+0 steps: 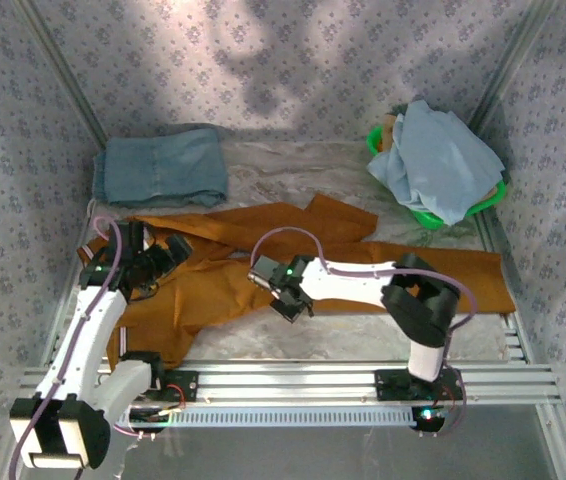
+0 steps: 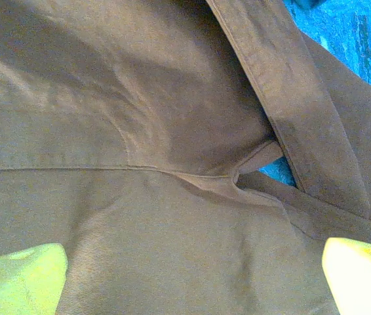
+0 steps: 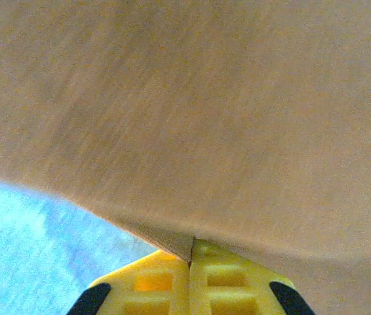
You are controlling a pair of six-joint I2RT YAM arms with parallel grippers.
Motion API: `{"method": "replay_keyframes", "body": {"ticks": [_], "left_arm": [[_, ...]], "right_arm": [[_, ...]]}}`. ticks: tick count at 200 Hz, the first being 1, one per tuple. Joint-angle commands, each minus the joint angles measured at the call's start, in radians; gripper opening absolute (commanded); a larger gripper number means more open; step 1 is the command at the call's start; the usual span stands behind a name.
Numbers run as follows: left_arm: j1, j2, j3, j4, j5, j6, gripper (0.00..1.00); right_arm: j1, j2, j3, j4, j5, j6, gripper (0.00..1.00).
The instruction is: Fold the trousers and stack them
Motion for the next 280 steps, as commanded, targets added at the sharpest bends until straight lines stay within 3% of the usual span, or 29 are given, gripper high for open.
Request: {"method": "replay_keyframes", "body": {"ticks": [1, 35, 66, 97, 118, 145, 153, 168, 182, 199, 228, 262, 280], "left_arm": [[0.015, -0.004, 0.043, -0.002, 0.012, 0.004, 0.99], [0.016, 0.021, 0.041, 0.024, 0.014, -0.032, 0.99], [0.016, 0.052, 0.022, 0.056, 0.013, -0.044, 0.99], [0.016, 0.057, -0.046, 0.055, -0.034, -0.100, 0.99], [0.005, 0.034, -0.153, 0.095, -0.056, -0.232, 0.99], [-0.129, -0.004, -0.247, 0.112, -0.187, -0.409, 0.99], [-0.190, -0.012, -0.254, 0.100, -0.252, -0.460, 0.99], [-0.265, -0.008, -0.275, 0.083, -0.338, -0.555, 0.99], [-0.280, 0.005, -0.305, 0.070, -0.382, -0.636, 0.99], [-0.270, 0.009, -0.330, 0.052, -0.441, -0.696, 1.00], [-0.135, 0.023, -0.345, 0.051, -0.451, -0.679, 1.00], [0.043, 0.097, -0.352, 0.132, -0.359, -0.585, 1.00], [0.107, 0.151, -0.332, 0.146, -0.347, -0.543, 1.00]], "right_arm": [[0.064, -0.166, -0.052, -0.101, -0.113, 0.040, 0.00], [0.110, -0.401, -0.117, -0.137, -0.192, 0.122, 0.00], [0.060, -0.555, -0.164, -0.146, -0.232, 0.146, 0.00], [0.075, -0.543, -0.208, -0.159, -0.272, 0.155, 0.00], [0.124, -0.516, -0.240, -0.161, -0.323, 0.170, 0.00], [0.159, -0.499, -0.250, -0.208, -0.277, 0.200, 0.06], [0.158, -0.486, -0.234, -0.217, -0.268, 0.213, 0.10], [0.171, -0.460, -0.221, -0.227, -0.272, 0.216, 0.33], [0.177, -0.460, -0.218, -0.230, -0.269, 0.206, 0.49], [0.167, -0.499, -0.197, -0.244, -0.279, 0.200, 0.60], [0.041, -0.603, -0.156, -0.234, -0.233, 0.191, 0.68], [-0.328, -0.618, -0.141, -0.146, -0.202, 0.298, 0.70], [-0.444, -0.610, -0.146, -0.090, -0.220, 0.322, 0.69]]}}
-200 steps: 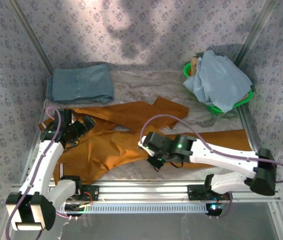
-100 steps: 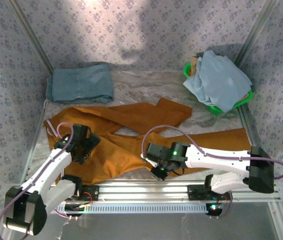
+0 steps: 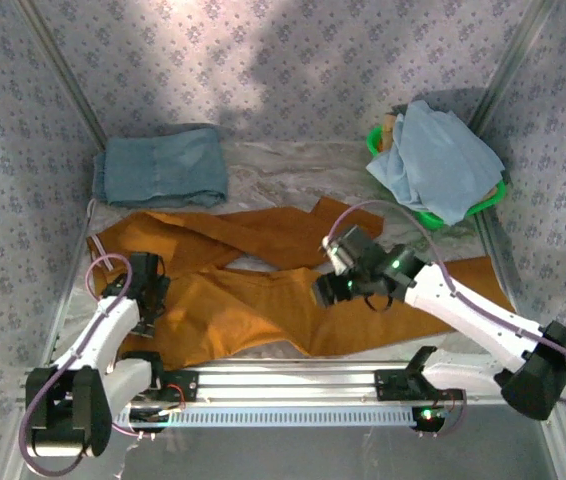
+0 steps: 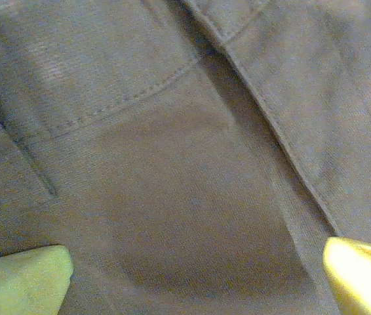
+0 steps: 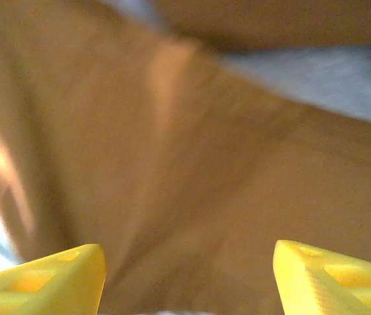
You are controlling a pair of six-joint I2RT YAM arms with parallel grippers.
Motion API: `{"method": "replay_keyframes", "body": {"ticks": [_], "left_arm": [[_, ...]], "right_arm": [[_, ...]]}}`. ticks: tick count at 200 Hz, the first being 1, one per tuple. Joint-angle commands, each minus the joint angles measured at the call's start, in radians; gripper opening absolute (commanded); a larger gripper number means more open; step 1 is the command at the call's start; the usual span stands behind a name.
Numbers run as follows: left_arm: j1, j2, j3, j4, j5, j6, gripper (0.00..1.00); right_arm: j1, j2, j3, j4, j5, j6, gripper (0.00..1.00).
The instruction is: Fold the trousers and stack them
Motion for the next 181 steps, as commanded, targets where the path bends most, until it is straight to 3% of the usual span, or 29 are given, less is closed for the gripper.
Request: {"method": "replay_keyframes", "body": {"ticks": [1, 35, 72, 105, 139, 181], "left_arm": [[0.077, 0.070, 0.001, 0.023, 0.016, 0.068, 1.00], [0.238, 0.191, 0.048, 0.110, 0.081, 0.133, 1.00], [0.281, 0.411, 0.173, 0.165, 0.083, 0.194, 1.00], [0.374, 0.567, 0.260, 0.203, 0.134, 0.255, 1.00], [0.409, 0.568, 0.339, 0.183, 0.080, 0.297, 0.99], [0.410, 0.455, 0.445, 0.079, -0.026, 0.367, 1.00]], "right_arm": [[-0.120, 0.009, 0.005, 0.054, 0.008, 0.067, 0.69], [-0.230, 0.014, -0.003, 0.104, -0.054, 0.073, 0.70], [-0.308, 0.030, -0.054, 0.141, -0.094, 0.080, 0.69], [-0.389, 0.060, -0.103, 0.180, -0.090, 0.092, 0.69], [-0.452, 0.193, -0.090, 0.277, -0.044, 0.139, 0.71], [-0.444, 0.422, 0.021, 0.341, 0.007, 0.092, 0.78]]}}
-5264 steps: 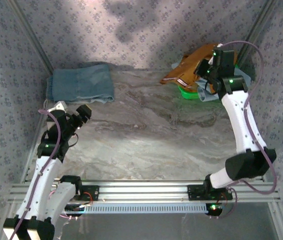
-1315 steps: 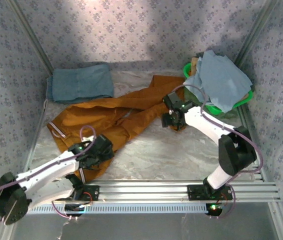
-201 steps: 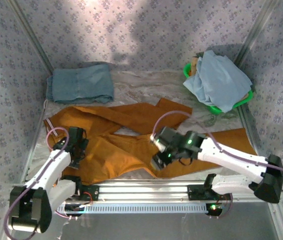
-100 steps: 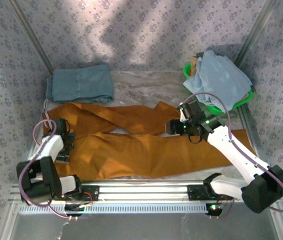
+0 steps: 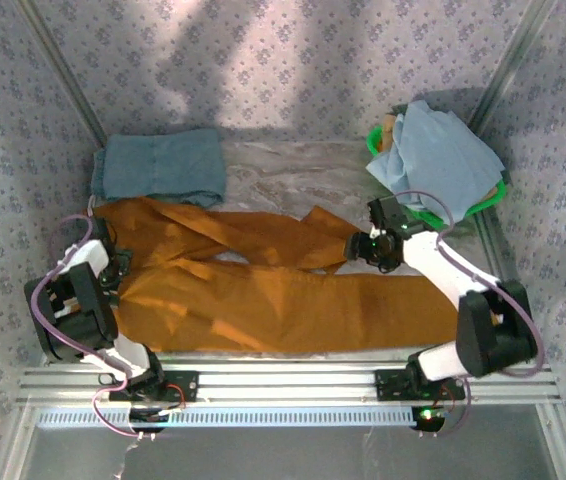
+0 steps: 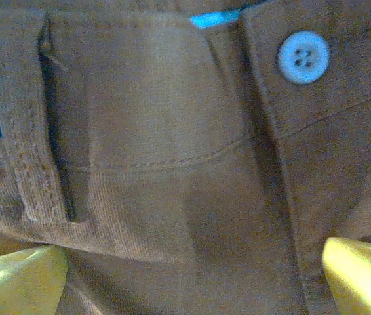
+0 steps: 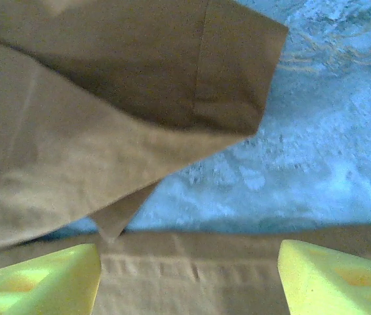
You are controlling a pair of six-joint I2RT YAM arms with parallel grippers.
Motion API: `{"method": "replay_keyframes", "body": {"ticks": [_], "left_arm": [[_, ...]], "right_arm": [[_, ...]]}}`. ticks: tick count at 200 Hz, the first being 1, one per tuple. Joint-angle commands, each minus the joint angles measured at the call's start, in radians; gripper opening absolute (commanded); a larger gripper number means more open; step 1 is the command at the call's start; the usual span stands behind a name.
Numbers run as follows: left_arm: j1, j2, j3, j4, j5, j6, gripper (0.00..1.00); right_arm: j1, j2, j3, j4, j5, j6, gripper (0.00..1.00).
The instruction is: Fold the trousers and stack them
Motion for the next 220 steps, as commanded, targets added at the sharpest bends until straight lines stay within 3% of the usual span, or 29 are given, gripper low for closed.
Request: {"method": "replay_keyframes", "body": {"ticks": [1, 26, 44, 52, 70, 85, 128, 149, 173, 193, 220], "left_arm": [[0.008, -0.062, 0.063, 0.010, -0.072, 0.069, 1.00], [-0.066, -0.139, 0.078, -0.014, -0.038, 0.107, 1.00], [-0.156, -0.184, 0.084, -0.047, -0.024, 0.154, 1.00], [-0.195, -0.208, 0.074, -0.056, -0.017, 0.158, 1.00], [-0.258, -0.270, 0.033, -0.061, 0.021, 0.161, 1.00], [-0.289, -0.337, 0.009, -0.067, 0.044, 0.161, 1.00], [-0.374, -0.489, 0.007, -0.051, 0.108, 0.228, 0.97], [-0.486, -0.456, 0.017, 0.007, 0.125, 0.281, 0.98], [-0.622, -0.318, 0.037, 0.108, 0.177, 0.259, 0.99], [-0.713, -0.172, 0.079, 0.240, 0.261, 0.256, 0.99], [-0.796, 0.057, 0.262, 0.264, 0.283, 0.303, 1.00]], "right_arm": [[0.007, 0.122, 0.095, 0.047, 0.052, -0.022, 0.78], [0.010, 0.245, 0.146, 0.071, 0.012, -0.063, 0.79], [0.010, 0.298, 0.167, 0.095, -0.010, -0.077, 0.74], [0.009, 0.312, 0.174, 0.116, -0.037, -0.087, 0.65], [0.015, 0.310, 0.193, 0.115, -0.056, -0.094, 0.20], [0.031, 0.263, 0.186, 0.109, -0.019, -0.097, 0.00], [0.086, 0.090, 0.185, 0.062, 0.034, -0.098, 0.00], [0.079, 0.076, 0.191, 0.022, 0.055, -0.096, 0.00], [0.063, 0.107, 0.186, -0.005, 0.102, -0.095, 0.46], [0.047, 0.108, 0.153, 0.024, 0.099, -0.086, 0.64], [-0.002, 0.150, 0.152, 0.032, 0.033, -0.077, 0.72]]}}
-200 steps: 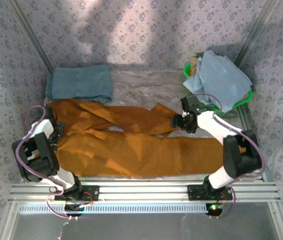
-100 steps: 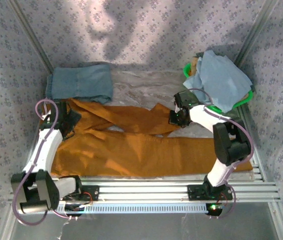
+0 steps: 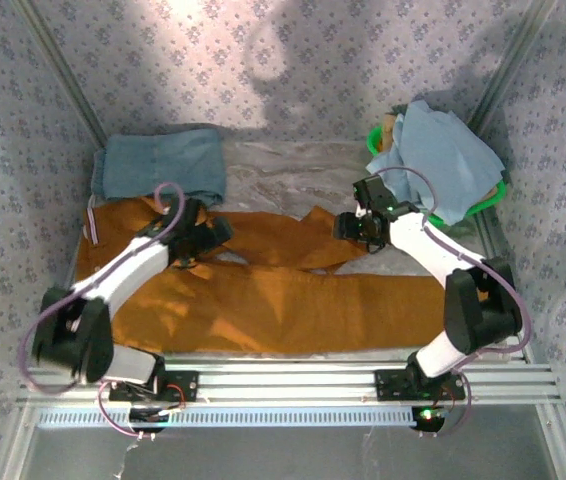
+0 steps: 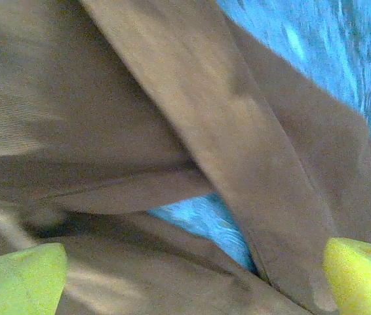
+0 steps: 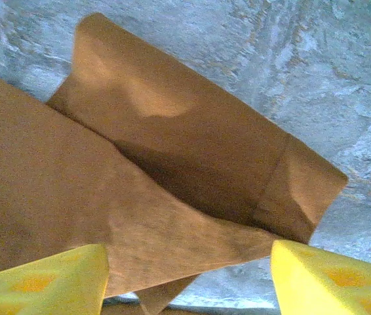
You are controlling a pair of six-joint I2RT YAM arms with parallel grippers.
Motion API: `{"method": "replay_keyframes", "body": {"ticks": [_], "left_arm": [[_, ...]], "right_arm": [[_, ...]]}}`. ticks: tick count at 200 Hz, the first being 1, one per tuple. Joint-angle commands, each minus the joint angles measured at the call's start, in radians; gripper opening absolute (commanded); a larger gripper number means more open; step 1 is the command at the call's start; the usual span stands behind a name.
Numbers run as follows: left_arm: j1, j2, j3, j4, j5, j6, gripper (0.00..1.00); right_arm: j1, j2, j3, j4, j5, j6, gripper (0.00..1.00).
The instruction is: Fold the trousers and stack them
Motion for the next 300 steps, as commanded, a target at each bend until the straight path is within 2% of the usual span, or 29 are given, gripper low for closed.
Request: {"method": "replay_keyframes", "body": {"ticks": [1, 25, 44, 87, 102, 118, 142, 159, 170, 180, 200, 225, 253, 300], "left_arm": [[-0.059, 0.141, 0.171, 0.104, 0.064, 0.051, 1.00], [-0.113, 0.316, 0.362, -0.019, 0.017, 0.087, 0.99], [-0.152, 0.426, 0.472, -0.160, -0.003, 0.125, 0.92], [-0.185, 0.410, 0.373, -0.163, -0.005, 0.097, 0.81], [-0.187, 0.403, 0.356, -0.174, -0.009, 0.101, 0.71], [-0.187, 0.404, 0.342, -0.177, -0.007, 0.103, 0.66], [-0.188, 0.386, 0.316, -0.181, -0.003, 0.103, 0.69], [-0.187, 0.322, 0.308, -0.189, -0.014, 0.113, 0.81], [-0.189, 0.280, 0.318, -0.217, -0.034, 0.130, 0.93], [-0.189, 0.239, 0.327, -0.242, -0.049, 0.142, 0.95], [-0.189, 0.176, 0.307, -0.270, -0.071, 0.143, 0.95], [-0.188, 0.150, 0.224, -0.245, -0.080, 0.117, 0.90], [-0.188, 0.207, 0.190, -0.178, -0.040, 0.104, 0.84], [-0.188, 0.343, 0.254, -0.122, -0.030, 0.105, 0.81]], "right_arm": [[-0.035, 0.040, -0.009, -0.024, -0.027, 0.010, 0.72], [-0.043, 0.051, -0.008, -0.027, -0.032, 0.014, 0.74], [-0.054, 0.037, -0.022, -0.030, -0.017, 0.019, 0.74], [-0.091, -0.017, -0.062, -0.020, -0.009, 0.025, 0.74], [-0.097, -0.030, -0.062, -0.022, -0.006, 0.022, 0.74], [-0.101, -0.037, -0.061, -0.022, -0.001, 0.021, 0.74], [-0.101, -0.041, -0.063, -0.022, -0.010, 0.021, 0.74], [-0.101, -0.041, -0.073, -0.020, -0.030, 0.021, 0.74], [-0.098, -0.041, -0.082, -0.012, -0.041, 0.025, 0.74], [-0.096, -0.039, -0.089, -0.005, -0.048, 0.028, 0.75], [-0.089, -0.038, -0.100, 0.005, -0.049, 0.032, 0.75], [-0.080, -0.033, -0.106, 0.010, -0.052, 0.035, 0.75], [-0.075, -0.009, -0.097, 0.008, -0.076, 0.030, 0.75], [-0.085, 0.055, -0.097, 0.021, -0.150, 0.079, 0.83]]}}
